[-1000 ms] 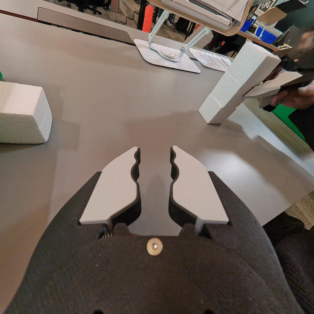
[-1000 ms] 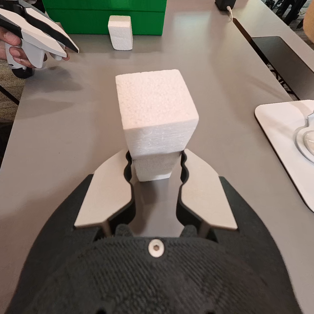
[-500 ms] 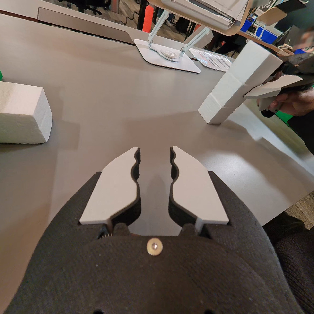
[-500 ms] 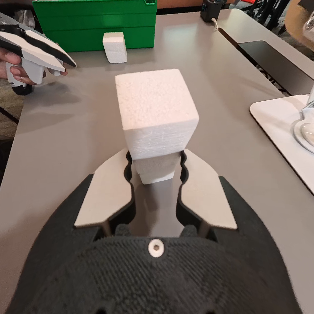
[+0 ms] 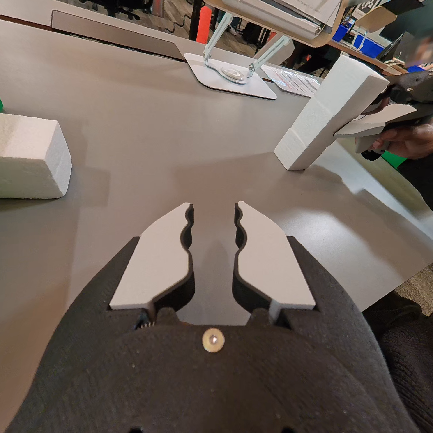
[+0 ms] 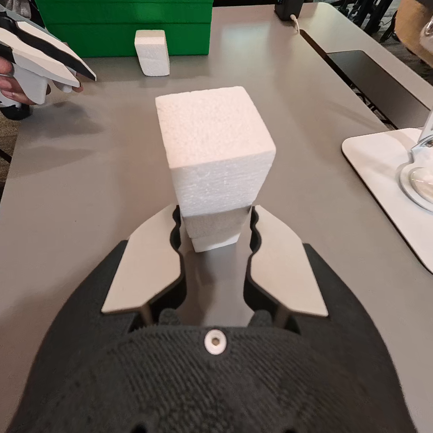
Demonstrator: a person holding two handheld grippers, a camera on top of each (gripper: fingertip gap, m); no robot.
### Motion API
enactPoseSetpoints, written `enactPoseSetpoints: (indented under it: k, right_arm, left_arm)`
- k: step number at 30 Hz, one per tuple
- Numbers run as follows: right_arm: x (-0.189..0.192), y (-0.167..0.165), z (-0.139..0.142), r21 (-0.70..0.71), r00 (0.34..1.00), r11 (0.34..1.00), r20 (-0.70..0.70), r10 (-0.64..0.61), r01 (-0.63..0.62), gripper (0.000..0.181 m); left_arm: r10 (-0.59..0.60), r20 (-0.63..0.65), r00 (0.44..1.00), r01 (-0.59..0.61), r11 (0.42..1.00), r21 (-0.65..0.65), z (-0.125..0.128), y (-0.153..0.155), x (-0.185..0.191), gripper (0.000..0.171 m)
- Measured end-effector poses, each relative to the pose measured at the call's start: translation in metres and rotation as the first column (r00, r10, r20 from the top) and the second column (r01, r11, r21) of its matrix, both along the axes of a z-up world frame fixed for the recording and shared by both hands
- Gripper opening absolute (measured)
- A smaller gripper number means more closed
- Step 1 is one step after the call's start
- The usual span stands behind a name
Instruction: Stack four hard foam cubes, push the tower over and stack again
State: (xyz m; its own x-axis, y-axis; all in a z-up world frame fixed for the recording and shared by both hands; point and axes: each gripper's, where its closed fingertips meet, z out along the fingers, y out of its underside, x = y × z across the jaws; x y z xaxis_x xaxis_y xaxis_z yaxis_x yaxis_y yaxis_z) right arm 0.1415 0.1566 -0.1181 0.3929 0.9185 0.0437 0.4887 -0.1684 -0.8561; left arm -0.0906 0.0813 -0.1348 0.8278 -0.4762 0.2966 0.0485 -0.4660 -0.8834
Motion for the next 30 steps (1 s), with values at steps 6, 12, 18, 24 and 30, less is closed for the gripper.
enactPoseSetpoints:
  k: [6, 12, 18, 24, 30]
  right_arm:
    - [-0.0018, 0.0, -0.004, -0.008, 1.0, 1.0, 0.01, 0.008, -0.008, 0.06]
    - [-0.0033, -0.0011, -0.0034, -0.001, 1.0, 1.0, 0.003, 0.023, -0.023, 0.057]
    - [-0.0032, 0.0002, 0.0009, 0.002, 0.999, 1.0, -0.02, 0.028, -0.028, 0.057]
    - [-0.0047, -0.0004, 0.0001, -0.003, 0.999, 0.999, -0.019, 0.038, -0.038, 0.057]
    - [-0.0065, -0.0013, -0.0021, -0.001, 0.999, 0.999, -0.008, 0.043, -0.043, 0.057]
  left_arm:
    - [0.0, 0.002, 1.0, 0.0, 1.0, -0.002, -0.0002, 0.0, -0.0001, 0.034]
    - [-0.001, 0.002, 1.0, 0.001, 1.0, -0.004, -0.0005, 0.0, 0.0, 0.034]
    - [-0.001, 0.004, 1.0, 0.001, 1.0, -0.007, -0.0007, 0.0001, 0.0, 0.034]
    - [-0.001, 0.003, 1.0, 0.001, 1.0, -0.008, -0.001, 0.0, 0.0001, 0.034]
    - [-0.002, 0.003, 1.0, 0.002, 1.0, -0.008, -0.001, -0.0001, 0.0001, 0.034]
